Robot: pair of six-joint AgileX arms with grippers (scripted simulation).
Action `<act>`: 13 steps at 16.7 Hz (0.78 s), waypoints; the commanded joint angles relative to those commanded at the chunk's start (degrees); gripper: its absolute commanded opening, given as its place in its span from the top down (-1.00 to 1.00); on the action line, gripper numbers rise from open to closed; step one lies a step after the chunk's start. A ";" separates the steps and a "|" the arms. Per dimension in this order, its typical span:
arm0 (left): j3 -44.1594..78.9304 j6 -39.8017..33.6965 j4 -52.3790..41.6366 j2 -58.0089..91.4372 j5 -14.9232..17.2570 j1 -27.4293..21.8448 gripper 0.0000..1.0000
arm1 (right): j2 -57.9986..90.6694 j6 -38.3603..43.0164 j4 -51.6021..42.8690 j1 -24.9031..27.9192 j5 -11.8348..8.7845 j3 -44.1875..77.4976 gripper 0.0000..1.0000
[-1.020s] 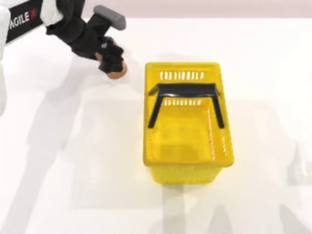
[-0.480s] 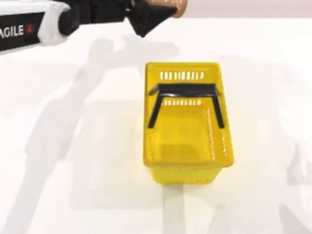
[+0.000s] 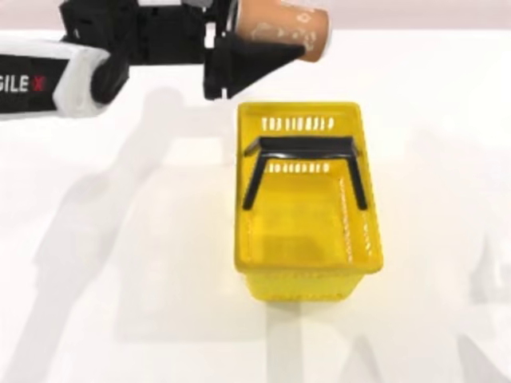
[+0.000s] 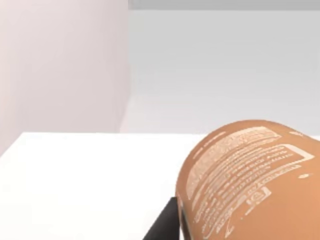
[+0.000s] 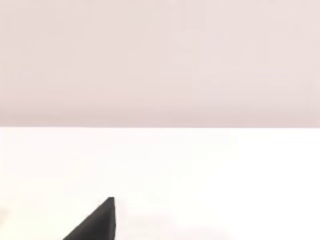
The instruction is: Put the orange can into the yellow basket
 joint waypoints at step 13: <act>-4.00 -0.23 15.44 10.50 0.54 1.06 1.00 | 0.00 0.00 0.00 0.00 0.00 0.00 -1.00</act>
